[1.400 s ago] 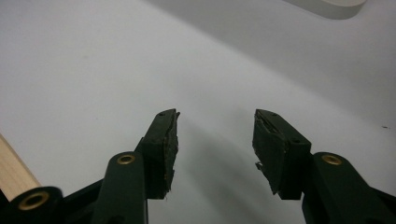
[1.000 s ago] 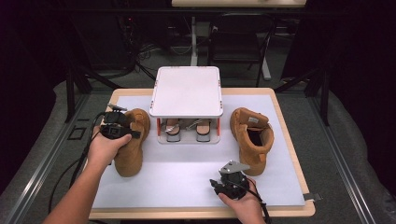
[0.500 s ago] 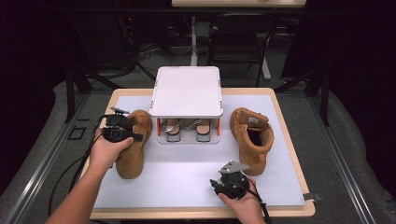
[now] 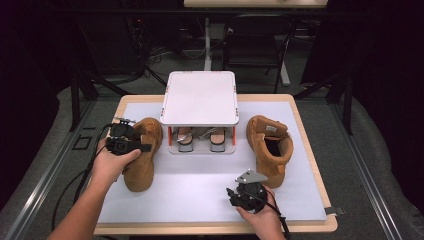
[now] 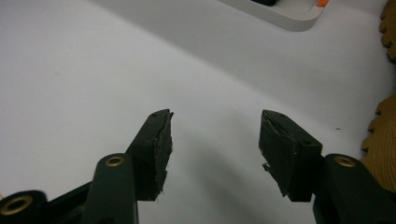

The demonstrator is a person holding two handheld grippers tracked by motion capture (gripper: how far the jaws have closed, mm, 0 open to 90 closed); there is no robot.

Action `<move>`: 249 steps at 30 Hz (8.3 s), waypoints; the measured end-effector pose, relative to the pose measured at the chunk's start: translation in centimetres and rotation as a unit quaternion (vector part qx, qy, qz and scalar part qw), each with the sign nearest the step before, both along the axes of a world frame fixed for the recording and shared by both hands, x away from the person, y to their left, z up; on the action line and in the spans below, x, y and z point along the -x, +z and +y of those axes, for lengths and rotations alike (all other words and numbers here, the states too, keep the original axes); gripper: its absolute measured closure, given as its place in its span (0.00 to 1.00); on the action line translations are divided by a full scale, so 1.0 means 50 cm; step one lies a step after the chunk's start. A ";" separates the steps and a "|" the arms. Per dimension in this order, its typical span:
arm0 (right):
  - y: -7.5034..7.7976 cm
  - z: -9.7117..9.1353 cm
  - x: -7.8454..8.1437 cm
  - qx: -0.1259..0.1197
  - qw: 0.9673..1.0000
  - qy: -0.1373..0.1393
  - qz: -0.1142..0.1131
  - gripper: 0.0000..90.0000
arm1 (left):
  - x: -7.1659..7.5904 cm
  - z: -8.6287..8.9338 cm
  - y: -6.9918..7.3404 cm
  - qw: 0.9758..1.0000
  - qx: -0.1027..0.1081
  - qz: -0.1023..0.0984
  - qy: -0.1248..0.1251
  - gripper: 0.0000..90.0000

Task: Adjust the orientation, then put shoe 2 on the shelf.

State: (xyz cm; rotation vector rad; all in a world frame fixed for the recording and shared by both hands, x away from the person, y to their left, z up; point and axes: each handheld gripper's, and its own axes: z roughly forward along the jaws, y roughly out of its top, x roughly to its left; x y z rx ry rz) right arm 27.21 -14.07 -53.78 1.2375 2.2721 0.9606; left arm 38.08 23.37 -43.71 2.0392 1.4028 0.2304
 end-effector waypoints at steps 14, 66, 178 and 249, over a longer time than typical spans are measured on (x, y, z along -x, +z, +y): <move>0.072 -0.037 -0.006 -0.038 0.998 -0.012 0.046 0.58 | 0.019 0.013 0.013 0.999 -0.015 -0.027 -0.035 0.55; 0.312 -0.113 -0.124 0.127 0.946 -0.082 0.287 0.65 | 0.010 0.030 0.027 0.999 0.005 0.019 -0.031 0.54; 0.271 -0.012 -0.207 0.082 0.951 -0.085 0.285 0.68 | -0.009 0.008 0.026 0.995 0.000 0.087 -0.049 0.61; 0.334 -0.157 -0.188 0.074 0.949 -0.169 0.256 0.58 | -0.040 0.075 0.035 0.978 -0.100 0.175 0.054 0.62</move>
